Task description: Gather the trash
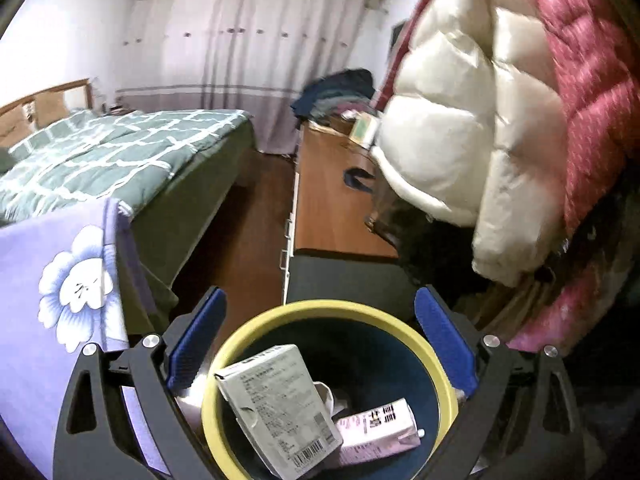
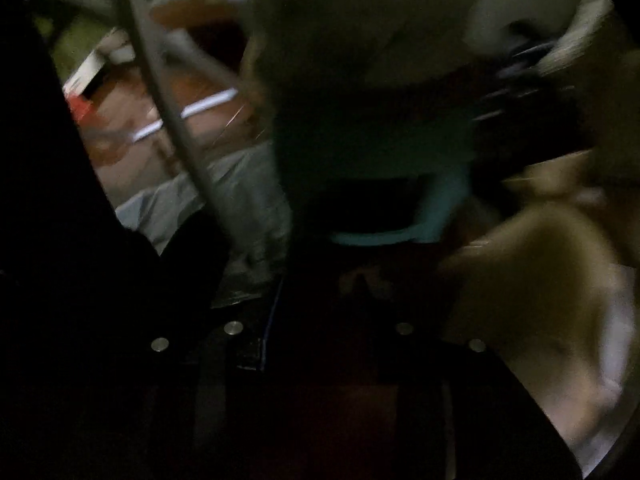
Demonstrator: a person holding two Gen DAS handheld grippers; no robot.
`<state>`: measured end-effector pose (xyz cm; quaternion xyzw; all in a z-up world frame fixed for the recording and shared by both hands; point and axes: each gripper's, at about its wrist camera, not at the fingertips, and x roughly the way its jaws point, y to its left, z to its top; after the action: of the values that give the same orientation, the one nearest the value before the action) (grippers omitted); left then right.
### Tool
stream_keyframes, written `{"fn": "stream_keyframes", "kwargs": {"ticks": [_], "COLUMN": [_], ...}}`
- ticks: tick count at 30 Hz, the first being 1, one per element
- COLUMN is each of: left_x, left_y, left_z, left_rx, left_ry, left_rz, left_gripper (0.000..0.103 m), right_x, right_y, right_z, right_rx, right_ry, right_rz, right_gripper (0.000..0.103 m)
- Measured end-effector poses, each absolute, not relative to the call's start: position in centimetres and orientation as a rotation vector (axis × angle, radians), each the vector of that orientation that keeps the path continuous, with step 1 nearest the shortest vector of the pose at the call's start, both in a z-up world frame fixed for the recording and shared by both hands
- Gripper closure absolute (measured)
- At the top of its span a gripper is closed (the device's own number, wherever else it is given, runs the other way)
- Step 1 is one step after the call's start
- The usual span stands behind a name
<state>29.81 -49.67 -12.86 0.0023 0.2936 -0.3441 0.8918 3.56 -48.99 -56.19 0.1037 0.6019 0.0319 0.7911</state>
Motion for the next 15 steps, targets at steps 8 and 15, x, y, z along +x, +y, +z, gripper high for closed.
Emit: {"fn": "stream_keyframes", "kwargs": {"ticks": [8,15], "left_x": [32.8,33.9], "left_y": [-47.7,-46.7], "left_z": [-14.1,-14.8], "left_rx": [-0.122,-0.16], "left_ry": [0.697,0.732], "left_rz": [-0.613,-0.589], "left_gripper": [0.009,0.009], "right_x": [8.6,10.5], "right_y": [-43.7,-41.8], "right_z": [-71.0,-75.5], "right_rx": [0.171,0.119], "right_ry": [1.48,1.525], "right_rz": [0.213,0.24], "right_gripper": [0.07,0.069]}}
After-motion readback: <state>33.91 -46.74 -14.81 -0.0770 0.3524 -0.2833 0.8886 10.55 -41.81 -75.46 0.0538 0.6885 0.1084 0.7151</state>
